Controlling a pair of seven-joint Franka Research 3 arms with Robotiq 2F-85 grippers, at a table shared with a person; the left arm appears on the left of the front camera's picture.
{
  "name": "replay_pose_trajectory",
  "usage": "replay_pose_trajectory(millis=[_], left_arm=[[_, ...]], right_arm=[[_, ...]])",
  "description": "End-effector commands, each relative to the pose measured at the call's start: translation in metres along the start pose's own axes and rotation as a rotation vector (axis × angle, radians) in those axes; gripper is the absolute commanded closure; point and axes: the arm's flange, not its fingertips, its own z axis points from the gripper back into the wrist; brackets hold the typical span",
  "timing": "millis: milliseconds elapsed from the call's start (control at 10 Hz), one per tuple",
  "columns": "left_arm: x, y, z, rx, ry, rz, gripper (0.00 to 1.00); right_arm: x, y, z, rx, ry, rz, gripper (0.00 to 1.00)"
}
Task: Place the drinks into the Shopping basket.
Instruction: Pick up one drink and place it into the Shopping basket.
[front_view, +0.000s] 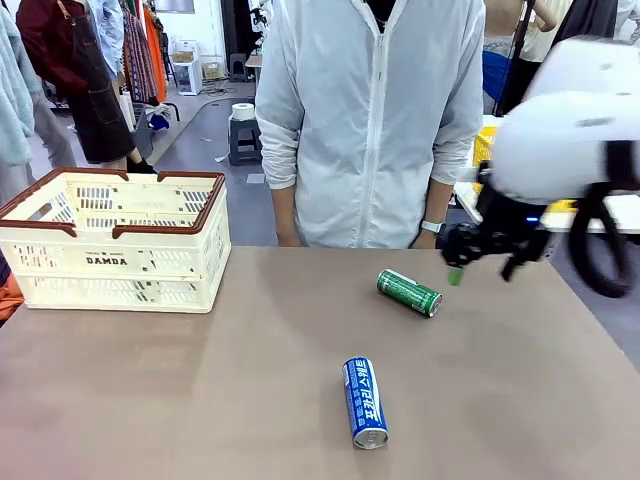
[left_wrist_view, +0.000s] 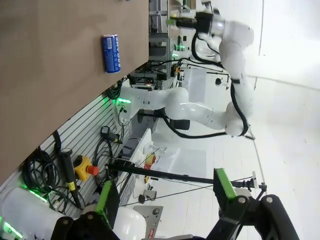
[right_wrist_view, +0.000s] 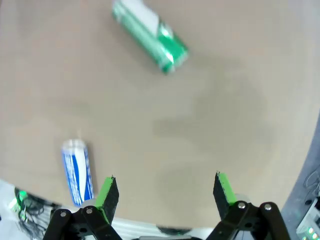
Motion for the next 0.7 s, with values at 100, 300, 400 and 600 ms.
replay_pose_trajectory(millis=[100, 300, 400, 600], left_arm=[[-0.002, -0.001, -0.002, -0.002, -0.01, 0.006, 0.0], [-0.002, -0.001, -0.002, -0.002, -0.01, 0.006, 0.0], [-0.002, -0.001, -0.002, -0.002, -0.01, 0.006, 0.0], [-0.002, -0.001, -0.002, -0.002, -0.01, 0.006, 0.0]], right_arm=[[0.074, 0.022, -0.047, -0.04, -0.058, -0.067, 0.0], [0.089, 0.024, -0.07, -0.044, -0.098, -0.102, 0.0], [0.091, 0.026, -0.078, -0.025, -0.129, -0.096, 0.0], [0.092, 0.024, -0.085, -0.021, -0.137, -0.099, 0.0]])
